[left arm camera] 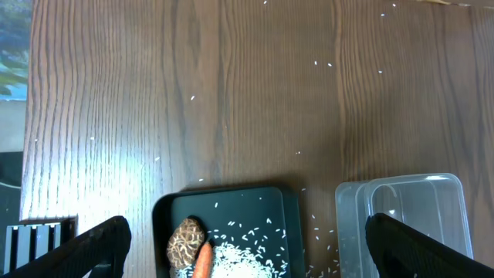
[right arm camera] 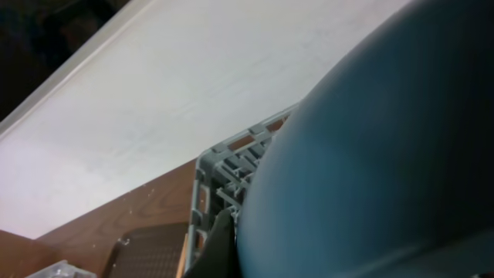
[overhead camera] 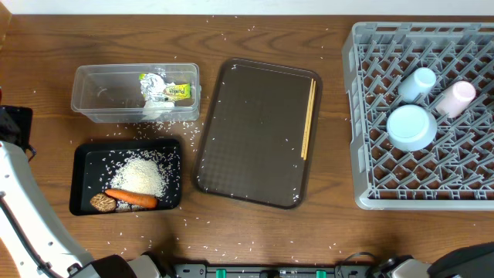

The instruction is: Sort waste into correct bins and load items into the dishwasher rack

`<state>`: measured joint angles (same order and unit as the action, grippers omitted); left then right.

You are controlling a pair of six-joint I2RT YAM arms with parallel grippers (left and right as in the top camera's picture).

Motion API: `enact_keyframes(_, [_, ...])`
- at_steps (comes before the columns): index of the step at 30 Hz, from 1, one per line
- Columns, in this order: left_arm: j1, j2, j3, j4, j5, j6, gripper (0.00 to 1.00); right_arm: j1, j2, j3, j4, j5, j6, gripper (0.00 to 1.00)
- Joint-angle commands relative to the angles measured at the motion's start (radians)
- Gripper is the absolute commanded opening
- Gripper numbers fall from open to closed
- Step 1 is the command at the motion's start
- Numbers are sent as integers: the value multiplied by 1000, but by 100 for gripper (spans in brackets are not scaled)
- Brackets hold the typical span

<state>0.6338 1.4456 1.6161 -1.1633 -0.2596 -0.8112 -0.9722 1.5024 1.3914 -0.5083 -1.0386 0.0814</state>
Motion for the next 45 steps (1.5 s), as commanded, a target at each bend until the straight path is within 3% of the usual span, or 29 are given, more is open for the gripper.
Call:
enact_keyframes(1, [5, 2, 5, -3, 2, 2, 98, -3, 64, 14, 37, -5, -11, 1])
enact_keyframes(13, [5, 2, 5, -3, 2, 2, 98, 86, 137, 14, 138, -3, -34, 1])
enact_keyframes(21, [5, 2, 5, -3, 2, 2, 98, 220, 146, 14, 222, 337, 29, 1])
enact_keyframes(29, [5, 2, 5, -3, 2, 2, 98, 244, 219, 14, 266, 376, 36, 1])
enact_keyframes(39, [5, 2, 5, -3, 2, 2, 98, 239, 261, 14, 306, 172, 123, 1])
enact_keyframes(45, [5, 2, 5, -3, 2, 2, 98, 204, 261, 14, 559, -68, 410, 1])
